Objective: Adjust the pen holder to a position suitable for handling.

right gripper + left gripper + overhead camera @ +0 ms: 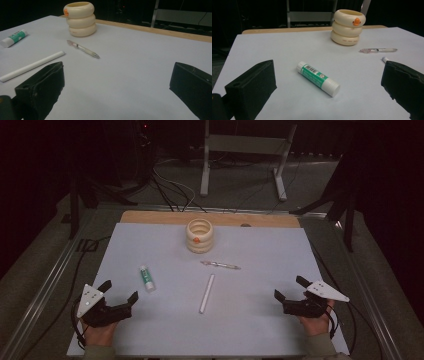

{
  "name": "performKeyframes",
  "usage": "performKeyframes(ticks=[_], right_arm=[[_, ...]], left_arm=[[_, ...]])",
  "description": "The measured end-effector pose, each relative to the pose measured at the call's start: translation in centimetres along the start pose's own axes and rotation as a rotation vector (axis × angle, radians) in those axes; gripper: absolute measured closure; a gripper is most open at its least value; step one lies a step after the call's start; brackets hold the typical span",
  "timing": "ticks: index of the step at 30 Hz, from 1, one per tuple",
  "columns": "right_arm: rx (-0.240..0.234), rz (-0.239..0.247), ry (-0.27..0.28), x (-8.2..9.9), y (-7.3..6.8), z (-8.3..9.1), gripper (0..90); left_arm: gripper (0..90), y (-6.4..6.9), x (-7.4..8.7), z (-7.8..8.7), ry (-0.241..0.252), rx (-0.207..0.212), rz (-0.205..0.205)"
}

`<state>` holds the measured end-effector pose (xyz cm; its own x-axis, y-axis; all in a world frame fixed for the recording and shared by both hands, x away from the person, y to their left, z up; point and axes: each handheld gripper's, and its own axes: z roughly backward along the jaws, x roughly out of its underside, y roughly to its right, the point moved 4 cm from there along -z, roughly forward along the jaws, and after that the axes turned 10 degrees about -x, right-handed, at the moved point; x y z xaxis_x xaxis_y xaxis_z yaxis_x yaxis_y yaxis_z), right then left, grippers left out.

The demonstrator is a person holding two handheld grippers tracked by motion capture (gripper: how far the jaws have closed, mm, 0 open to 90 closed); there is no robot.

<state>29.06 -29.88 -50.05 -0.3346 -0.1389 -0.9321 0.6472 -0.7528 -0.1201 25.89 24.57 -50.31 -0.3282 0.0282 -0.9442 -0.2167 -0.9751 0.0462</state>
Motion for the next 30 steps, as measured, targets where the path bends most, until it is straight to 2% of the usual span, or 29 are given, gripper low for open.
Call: performKeyframes(ticks=[9, 15, 17, 23, 27, 30], right_arm=[[0.015, 0.002, 0.012, 0.0, 0.1, 0.3, 0.0], [0.015, 0.003, 0.013, -0.1, 0.0, 0.2, 0.0], [0.014, 0.001, 0.018, -0.1, 0.0, 0.2, 0.0], [0.023, -0.005, 0.027, -0.1, 0.2, 0.4, 0.0], [0.031, -0.012, 0.029, 0.0, 0.1, 0.4, 0.0], [0.033, -0.011, 0.030, 0.0, 0.0, 0.3, 0.0]], left_arm=[[0.0, 0.1, -0.1, 0.1, 0.004, 0.000, 0.009], [0.0, 0.1, -0.3, 0.2, 0.011, -0.012, 0.015], [0.0, 0.1, -0.3, 0.2, 0.010, -0.033, -0.002], [0.0, 0.2, -0.6, 0.2, 0.012, -0.033, 0.007], [0.0, 0.5, -1.6, 0.1, 0.016, -0.035, 0.039], [0.0, 1.2, -2.7, -0.1, 0.016, -0.022, 0.040]])
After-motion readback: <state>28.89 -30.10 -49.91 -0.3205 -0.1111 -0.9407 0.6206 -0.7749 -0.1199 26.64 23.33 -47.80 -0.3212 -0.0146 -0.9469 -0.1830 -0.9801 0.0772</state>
